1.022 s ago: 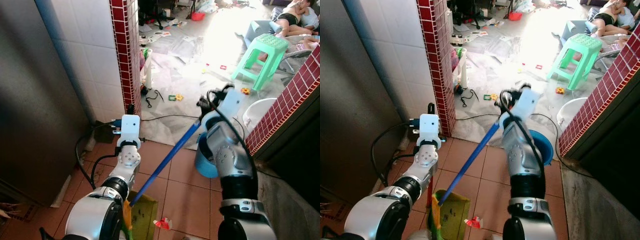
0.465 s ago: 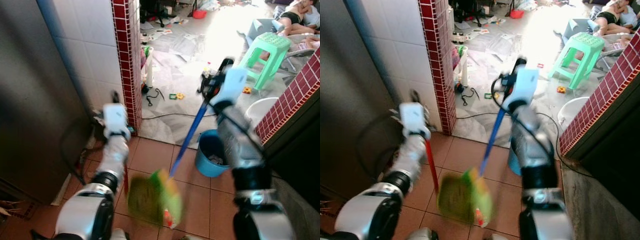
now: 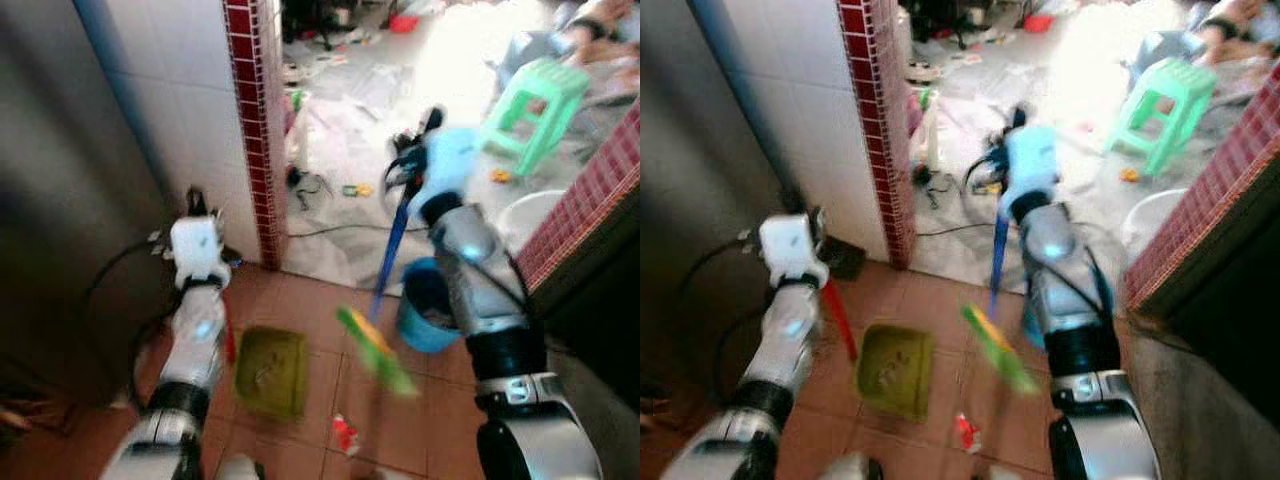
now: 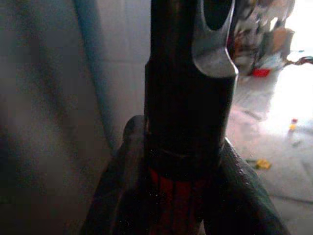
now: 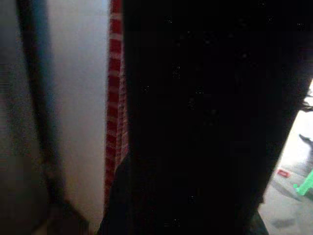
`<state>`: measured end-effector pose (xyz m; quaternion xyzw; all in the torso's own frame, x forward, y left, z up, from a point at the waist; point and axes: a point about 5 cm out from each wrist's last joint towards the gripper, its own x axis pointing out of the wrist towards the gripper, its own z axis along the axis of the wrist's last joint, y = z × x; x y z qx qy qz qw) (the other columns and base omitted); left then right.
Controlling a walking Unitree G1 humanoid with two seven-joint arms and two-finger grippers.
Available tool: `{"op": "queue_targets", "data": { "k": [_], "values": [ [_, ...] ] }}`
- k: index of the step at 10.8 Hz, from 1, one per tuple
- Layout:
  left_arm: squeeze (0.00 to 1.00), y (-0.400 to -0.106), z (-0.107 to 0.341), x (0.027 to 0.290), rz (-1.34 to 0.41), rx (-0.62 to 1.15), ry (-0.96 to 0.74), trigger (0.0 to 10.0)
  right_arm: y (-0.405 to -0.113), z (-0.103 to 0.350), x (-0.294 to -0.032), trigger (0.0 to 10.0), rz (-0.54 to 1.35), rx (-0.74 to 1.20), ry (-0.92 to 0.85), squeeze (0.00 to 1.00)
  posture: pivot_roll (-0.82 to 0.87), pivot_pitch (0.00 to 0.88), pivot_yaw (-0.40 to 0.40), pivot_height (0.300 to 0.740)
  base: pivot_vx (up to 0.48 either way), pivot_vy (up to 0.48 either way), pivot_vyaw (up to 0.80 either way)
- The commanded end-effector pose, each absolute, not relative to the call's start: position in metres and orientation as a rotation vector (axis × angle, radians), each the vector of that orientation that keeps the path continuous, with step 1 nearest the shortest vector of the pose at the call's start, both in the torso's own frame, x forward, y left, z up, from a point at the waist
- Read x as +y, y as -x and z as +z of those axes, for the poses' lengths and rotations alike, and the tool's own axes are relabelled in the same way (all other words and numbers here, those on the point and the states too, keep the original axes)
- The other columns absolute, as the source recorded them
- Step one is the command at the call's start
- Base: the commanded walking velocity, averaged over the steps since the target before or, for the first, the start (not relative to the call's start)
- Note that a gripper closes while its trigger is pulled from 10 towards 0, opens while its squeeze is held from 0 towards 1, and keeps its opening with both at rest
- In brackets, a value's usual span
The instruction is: Sweep floor
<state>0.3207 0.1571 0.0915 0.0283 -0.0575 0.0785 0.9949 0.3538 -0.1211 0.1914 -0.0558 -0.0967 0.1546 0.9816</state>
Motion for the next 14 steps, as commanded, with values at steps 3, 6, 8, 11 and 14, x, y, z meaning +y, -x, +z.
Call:
{"op": "queue_targets", "data": {
  "k": [3, 6, 8, 11, 14],
  "values": [
    [0.00, -0.298, 0.093, 0.164, 0.094, -0.079, -0.078, 10.0, -0.332, 0.144, -0.112, 10.0, 0.295, -0.107, 0.086, 0.00, -0.07, 0.000, 0.029, 0.740, 0.000, 0.000, 0.00],
    [0.00, -0.292, 0.092, 0.167, 0.109, -0.041, -0.068, 10.0, -0.327, 0.136, -0.122, 10.0, 0.097, -0.119, 0.037, 0.00, -0.06, 0.000, -0.001, 0.740, 0.000, 0.000, 0.00],
    [0.00, -0.301, 0.097, 0.168, 0.155, -0.045, -0.111, 10.0, -0.328, 0.129, -0.147, 10.0, -0.059, -0.058, 0.056, 0.00, -0.07, 0.000, -0.007, 0.740, 0.000, 0.000, 0.00],
    [0.00, -0.320, 0.078, 0.147, 0.150, 0.085, -0.111, 10.0, -0.336, 0.128, -0.164, 10.0, -0.208, 0.005, 0.083, 0.00, -0.09, 0.000, -0.014, 0.740, 0.000, 0.000, 0.00],
    [0.00, -0.334, 0.074, 0.123, 0.096, 0.112, -0.081, 10.0, -0.336, 0.117, -0.171, 10.0, -0.290, 0.117, 0.017, 0.00, -0.11, 0.000, -0.014, 0.740, 0.000, 0.000, 0.00]
  ]
}}
